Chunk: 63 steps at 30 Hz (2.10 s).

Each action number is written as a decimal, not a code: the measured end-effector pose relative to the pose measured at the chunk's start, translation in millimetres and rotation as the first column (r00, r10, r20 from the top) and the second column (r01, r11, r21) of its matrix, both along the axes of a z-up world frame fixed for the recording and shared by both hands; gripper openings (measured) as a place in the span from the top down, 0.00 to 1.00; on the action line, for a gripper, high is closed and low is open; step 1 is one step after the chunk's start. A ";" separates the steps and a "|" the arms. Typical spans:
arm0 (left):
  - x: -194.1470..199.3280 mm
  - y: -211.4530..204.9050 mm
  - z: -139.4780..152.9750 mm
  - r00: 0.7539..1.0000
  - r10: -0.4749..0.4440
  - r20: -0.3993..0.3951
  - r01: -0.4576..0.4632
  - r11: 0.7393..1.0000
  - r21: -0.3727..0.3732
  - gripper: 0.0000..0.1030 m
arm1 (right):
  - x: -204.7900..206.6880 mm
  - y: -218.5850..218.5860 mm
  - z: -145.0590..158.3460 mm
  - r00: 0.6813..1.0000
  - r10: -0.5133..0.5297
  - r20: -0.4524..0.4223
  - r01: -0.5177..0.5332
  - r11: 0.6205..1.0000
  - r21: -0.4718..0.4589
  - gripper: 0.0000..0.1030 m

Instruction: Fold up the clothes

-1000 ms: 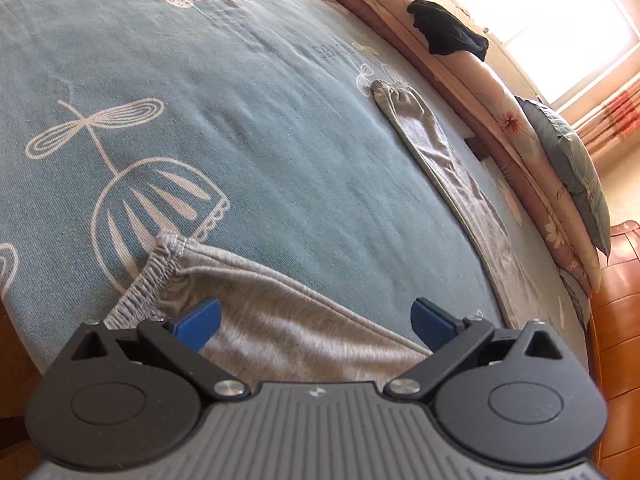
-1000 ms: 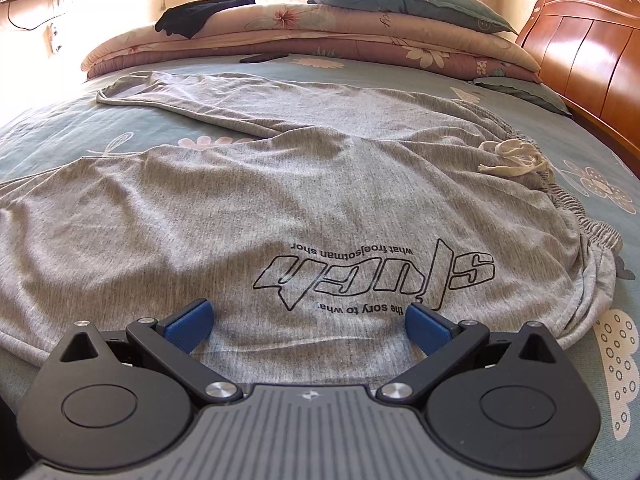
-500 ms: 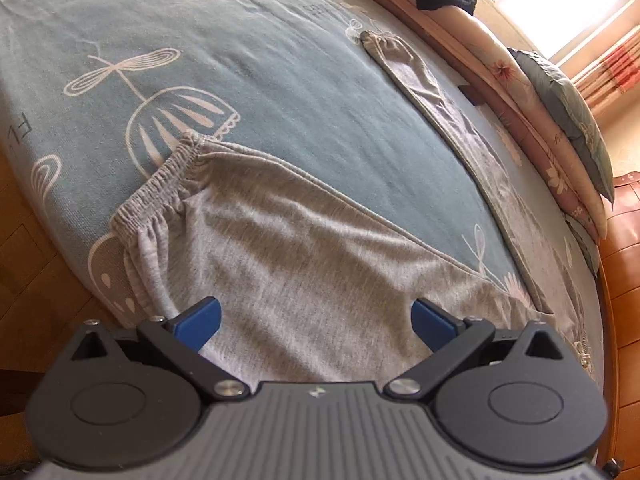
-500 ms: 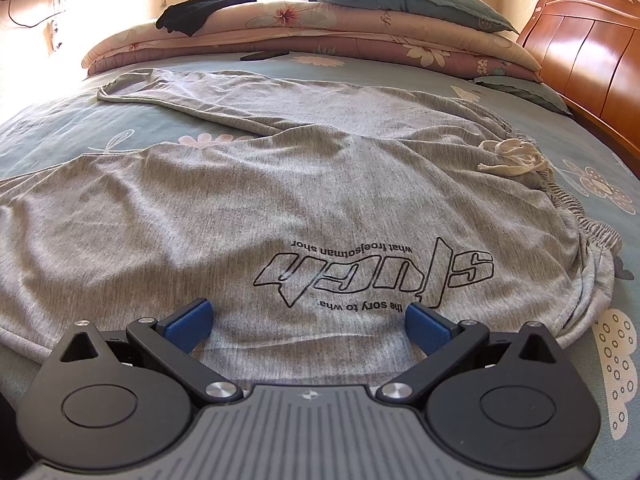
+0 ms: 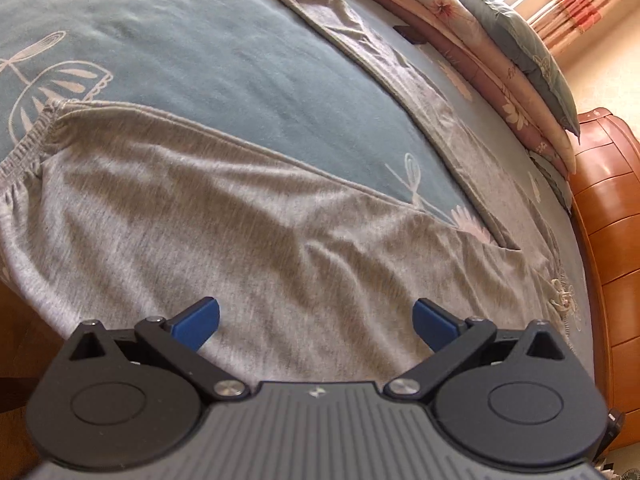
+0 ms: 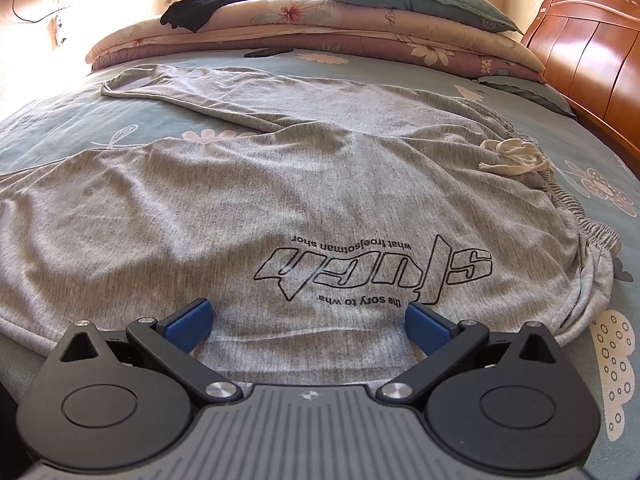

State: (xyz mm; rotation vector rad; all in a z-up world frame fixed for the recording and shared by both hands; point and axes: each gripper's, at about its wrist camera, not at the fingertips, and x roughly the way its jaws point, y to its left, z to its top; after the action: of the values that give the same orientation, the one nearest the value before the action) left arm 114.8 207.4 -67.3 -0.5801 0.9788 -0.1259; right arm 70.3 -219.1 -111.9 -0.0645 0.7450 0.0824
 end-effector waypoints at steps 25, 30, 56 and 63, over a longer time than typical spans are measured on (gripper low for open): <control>114.7 -94.6 -10.4 0.995 -0.095 0.044 0.100 0.987 -0.127 0.01 | -0.1 -1.5 -0.6 1.000 0.015 0.010 -0.015 1.000 0.003 0.00; 129.6 -113.7 -22.5 0.989 -0.146 0.025 0.147 0.986 -0.077 0.01 | 0.3 -0.4 -0.5 1.000 0.005 0.010 -0.005 1.000 0.003 0.00; 58.4 -101.3 -30.1 0.993 -0.110 0.031 0.113 0.986 -0.124 0.01 | -3.5 -0.4 -2.1 1.000 0.007 0.019 -0.006 1.000 -0.003 0.00; 45.3 -85.5 -14.6 0.998 -0.060 0.019 0.061 0.995 -0.077 0.01 | -2.6 -0.7 -0.4 1.000 0.017 0.005 -0.017 1.000 -0.008 0.00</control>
State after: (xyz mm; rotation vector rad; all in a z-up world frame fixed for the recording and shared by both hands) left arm 160.0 121.9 -82.0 -0.6200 0.9790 -0.2234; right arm 67.7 -219.8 -112.3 -0.0788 0.7395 0.0956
